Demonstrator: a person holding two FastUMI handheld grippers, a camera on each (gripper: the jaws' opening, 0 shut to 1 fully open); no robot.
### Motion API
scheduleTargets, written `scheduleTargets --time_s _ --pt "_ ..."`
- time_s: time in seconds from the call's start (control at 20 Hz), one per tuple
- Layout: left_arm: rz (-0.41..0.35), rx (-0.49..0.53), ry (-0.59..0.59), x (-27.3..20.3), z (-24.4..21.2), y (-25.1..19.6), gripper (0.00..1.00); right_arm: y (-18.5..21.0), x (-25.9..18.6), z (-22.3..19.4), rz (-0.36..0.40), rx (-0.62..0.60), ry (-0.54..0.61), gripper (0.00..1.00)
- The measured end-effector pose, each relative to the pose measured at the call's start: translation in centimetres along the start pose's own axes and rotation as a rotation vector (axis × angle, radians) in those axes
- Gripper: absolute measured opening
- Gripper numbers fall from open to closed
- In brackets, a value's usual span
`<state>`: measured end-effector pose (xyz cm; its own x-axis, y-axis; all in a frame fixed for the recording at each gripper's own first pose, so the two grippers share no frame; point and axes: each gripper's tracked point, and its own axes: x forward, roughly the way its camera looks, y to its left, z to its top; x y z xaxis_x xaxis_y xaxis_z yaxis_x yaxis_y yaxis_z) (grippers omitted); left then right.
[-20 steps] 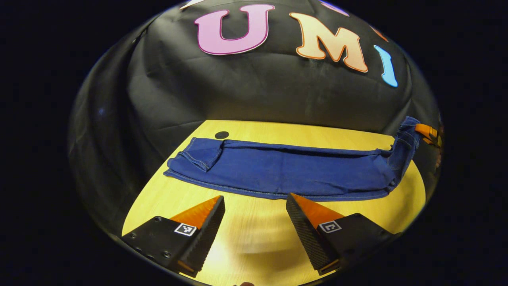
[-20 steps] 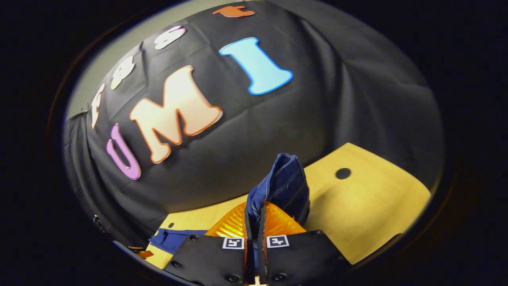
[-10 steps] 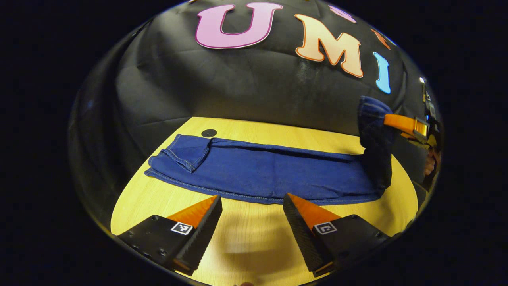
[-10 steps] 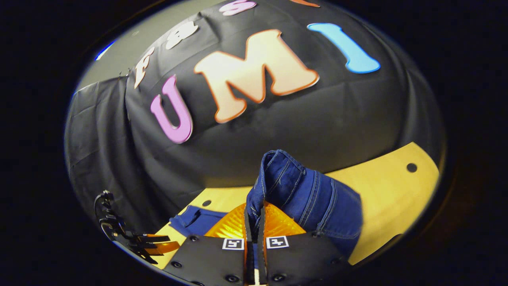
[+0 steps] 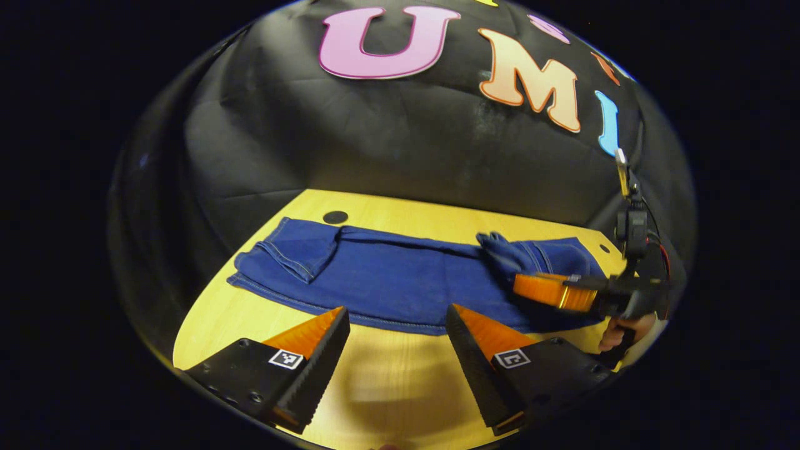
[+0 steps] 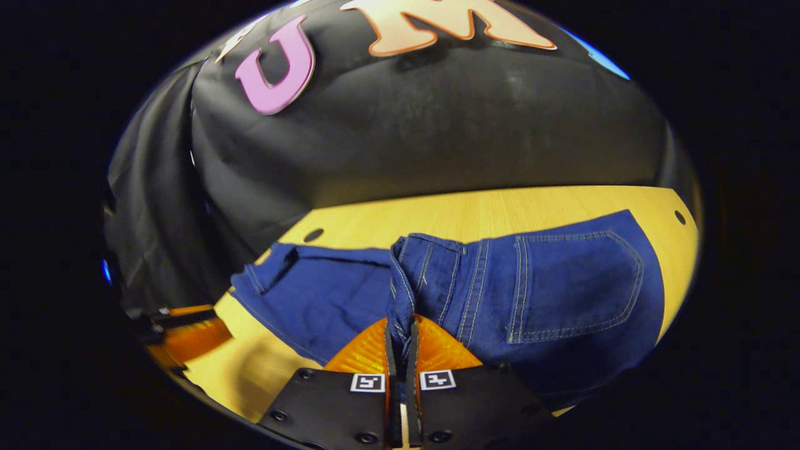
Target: Grasp the waist and the cuffs of the jeans and fold them to make the two legs overlap; first hold the waist and fold one-third of the jeans toward the cuffs, then hold the cuffs and fold the remaining one-third in the same direction to finish folding.
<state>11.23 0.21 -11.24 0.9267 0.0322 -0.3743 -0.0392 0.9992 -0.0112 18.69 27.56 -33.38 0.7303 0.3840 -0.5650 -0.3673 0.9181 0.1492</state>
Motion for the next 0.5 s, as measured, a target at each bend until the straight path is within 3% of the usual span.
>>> scheduleTargets --time_s 0.3,0.5 --pt "0.093 -0.094 -0.013 0.5 0.4 6.3 0.94 -0.2 0.1 -0.3 -0.001 -0.056 0.021 0.06" --pt "0.161 -0.1 -0.03 0.9 1.2 11.5 0.94 -0.4 0.2 -0.4 -0.035 -0.154 0.047 0.06"
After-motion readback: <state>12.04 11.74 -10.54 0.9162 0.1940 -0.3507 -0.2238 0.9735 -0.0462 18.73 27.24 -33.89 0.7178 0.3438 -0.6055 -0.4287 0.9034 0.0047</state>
